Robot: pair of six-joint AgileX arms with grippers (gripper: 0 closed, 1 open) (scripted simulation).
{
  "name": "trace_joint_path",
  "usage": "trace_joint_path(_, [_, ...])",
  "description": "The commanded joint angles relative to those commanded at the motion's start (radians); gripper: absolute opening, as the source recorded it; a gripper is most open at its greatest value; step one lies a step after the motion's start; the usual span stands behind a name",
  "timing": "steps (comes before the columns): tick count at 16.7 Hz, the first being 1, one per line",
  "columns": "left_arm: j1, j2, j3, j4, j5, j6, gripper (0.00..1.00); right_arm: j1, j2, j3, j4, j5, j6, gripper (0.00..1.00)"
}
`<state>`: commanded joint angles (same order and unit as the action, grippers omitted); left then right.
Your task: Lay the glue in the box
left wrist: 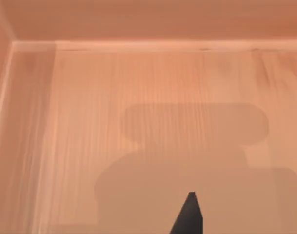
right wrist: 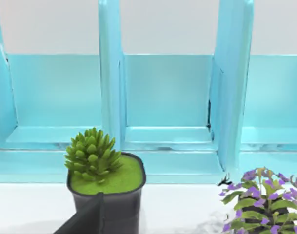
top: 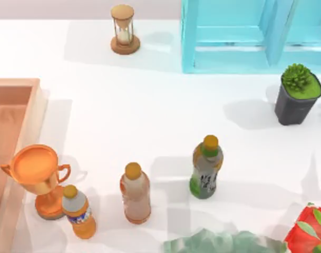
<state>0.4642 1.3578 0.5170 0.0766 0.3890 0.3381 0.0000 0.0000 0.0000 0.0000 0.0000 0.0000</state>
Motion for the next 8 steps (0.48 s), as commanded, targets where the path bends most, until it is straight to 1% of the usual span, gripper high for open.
trace_joint_path(4, [0.0,0.0,0.0,0.0,0.0,0.0,0.98,0.0,0.0,0.0,0.0,0.0,0.0,1.0])
trace_joint_path(5, [0.0,0.0,0.0,0.0,0.0,0.0,1.0,0.0,0.0,0.0,0.0,0.0,0.0,1.0])
trace_joint_path(8, [0.0,0.0,0.0,0.0,0.0,0.0,1.0,0.0,0.0,0.0,0.0,0.0,0.0,1.0])
